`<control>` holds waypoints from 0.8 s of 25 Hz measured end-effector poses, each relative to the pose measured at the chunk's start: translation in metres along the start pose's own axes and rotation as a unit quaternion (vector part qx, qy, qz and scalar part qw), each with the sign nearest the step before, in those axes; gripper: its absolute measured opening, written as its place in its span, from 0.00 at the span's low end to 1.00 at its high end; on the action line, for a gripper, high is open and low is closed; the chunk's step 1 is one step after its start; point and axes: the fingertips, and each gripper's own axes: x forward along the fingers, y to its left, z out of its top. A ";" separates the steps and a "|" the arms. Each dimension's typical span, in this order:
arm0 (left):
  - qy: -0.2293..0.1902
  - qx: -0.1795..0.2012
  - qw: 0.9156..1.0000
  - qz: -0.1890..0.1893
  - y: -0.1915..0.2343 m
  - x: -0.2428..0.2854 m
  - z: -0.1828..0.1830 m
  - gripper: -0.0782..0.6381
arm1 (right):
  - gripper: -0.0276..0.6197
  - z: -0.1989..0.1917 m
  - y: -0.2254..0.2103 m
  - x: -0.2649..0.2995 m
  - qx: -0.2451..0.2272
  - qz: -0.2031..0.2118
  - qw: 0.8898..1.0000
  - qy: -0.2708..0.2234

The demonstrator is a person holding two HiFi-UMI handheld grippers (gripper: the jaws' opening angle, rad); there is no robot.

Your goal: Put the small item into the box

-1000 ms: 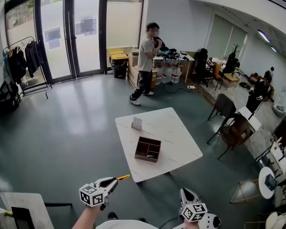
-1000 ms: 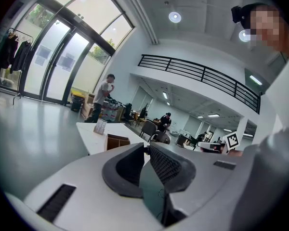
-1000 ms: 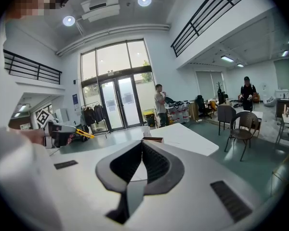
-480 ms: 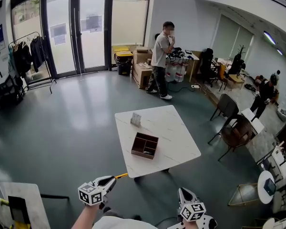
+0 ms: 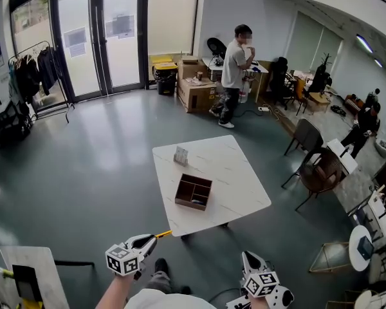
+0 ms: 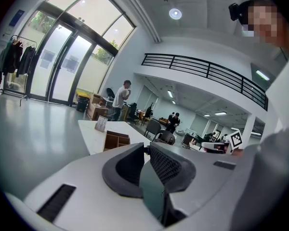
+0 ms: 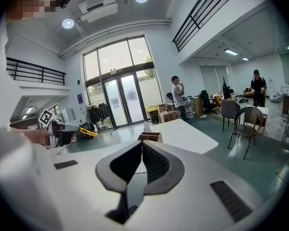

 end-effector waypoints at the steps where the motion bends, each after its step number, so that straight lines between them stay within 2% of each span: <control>1: 0.002 0.001 1.000 -0.002 0.002 0.002 0.001 0.18 | 0.09 -0.001 -0.002 0.002 0.001 -0.003 1.000 0.001; 13: 0.016 0.016 0.999 -0.027 0.051 0.051 0.042 0.18 | 0.09 0.023 -0.018 0.046 0.014 -0.040 0.999 -0.006; 20: 0.027 0.010 0.999 -0.044 0.092 0.080 0.062 0.18 | 0.09 0.033 -0.022 0.088 0.022 -0.063 0.998 0.002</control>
